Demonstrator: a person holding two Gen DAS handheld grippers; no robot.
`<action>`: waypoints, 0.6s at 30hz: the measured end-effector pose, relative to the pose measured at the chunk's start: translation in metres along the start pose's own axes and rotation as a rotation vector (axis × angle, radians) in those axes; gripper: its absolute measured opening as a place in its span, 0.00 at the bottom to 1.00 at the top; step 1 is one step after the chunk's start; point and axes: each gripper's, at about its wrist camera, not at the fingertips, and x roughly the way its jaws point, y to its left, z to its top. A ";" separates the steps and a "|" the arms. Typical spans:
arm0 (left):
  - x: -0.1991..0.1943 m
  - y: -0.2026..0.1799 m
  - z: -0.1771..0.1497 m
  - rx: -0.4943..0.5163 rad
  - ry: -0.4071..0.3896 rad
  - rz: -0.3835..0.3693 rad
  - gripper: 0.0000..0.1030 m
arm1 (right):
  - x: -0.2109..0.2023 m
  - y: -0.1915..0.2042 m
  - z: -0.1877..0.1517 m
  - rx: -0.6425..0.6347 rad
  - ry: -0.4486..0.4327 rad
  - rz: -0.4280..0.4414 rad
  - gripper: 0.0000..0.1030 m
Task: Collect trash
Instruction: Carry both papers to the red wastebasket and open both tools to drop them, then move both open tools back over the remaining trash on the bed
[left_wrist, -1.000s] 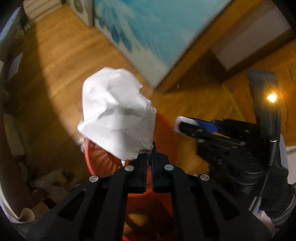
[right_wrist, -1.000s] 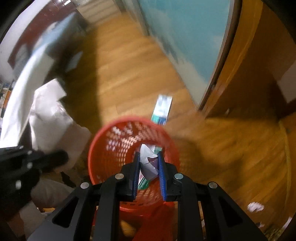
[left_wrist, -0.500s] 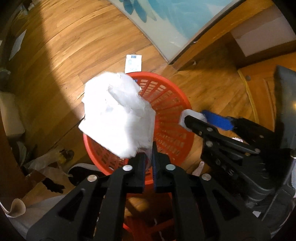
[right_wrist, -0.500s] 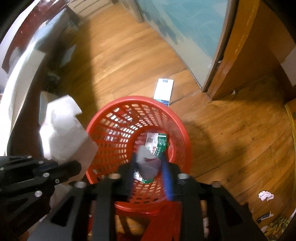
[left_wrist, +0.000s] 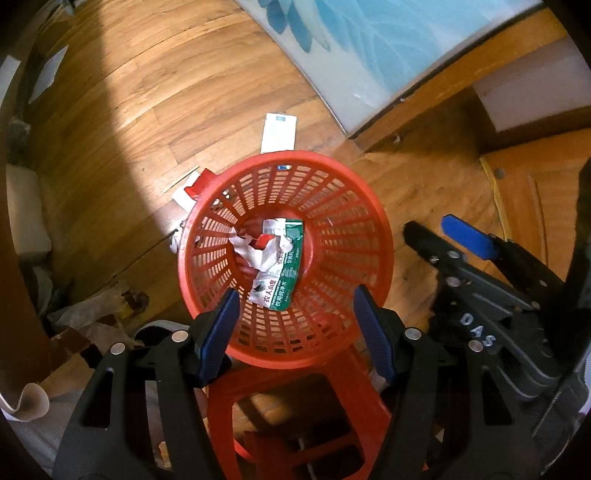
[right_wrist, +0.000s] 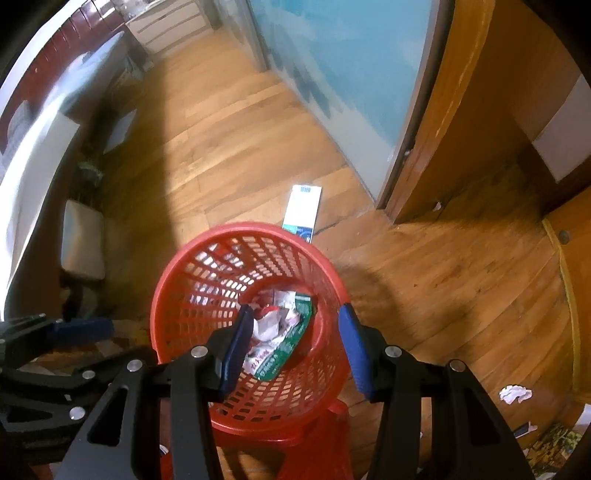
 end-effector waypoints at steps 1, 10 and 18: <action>-0.003 0.003 0.000 -0.013 -0.012 -0.001 0.62 | -0.003 0.000 0.002 -0.005 -0.010 -0.006 0.48; -0.111 0.040 -0.004 -0.114 -0.315 -0.017 0.62 | -0.082 0.038 0.035 -0.084 -0.191 0.034 0.53; -0.306 0.151 -0.104 -0.223 -0.872 -0.010 0.63 | -0.171 0.175 0.059 -0.276 -0.384 0.202 0.59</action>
